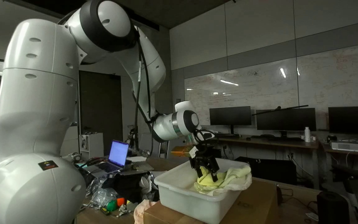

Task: Remove the clothes from the white bin and put them on the table

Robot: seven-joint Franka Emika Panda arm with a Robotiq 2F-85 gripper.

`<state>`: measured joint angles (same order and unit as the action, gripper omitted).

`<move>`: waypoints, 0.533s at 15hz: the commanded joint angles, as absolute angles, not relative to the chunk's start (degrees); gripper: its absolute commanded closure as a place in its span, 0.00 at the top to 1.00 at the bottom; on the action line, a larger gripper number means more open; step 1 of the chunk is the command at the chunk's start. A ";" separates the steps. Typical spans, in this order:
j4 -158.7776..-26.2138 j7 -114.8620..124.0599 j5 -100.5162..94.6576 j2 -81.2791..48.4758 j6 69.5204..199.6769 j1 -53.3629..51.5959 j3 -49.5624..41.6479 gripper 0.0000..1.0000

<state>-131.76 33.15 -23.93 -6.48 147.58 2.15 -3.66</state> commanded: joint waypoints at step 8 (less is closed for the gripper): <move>-132.65 41.72 -28.65 -7.81 148.40 0.40 -6.03 0.50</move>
<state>-132.46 39.47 -26.98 -7.66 147.59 1.45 -4.53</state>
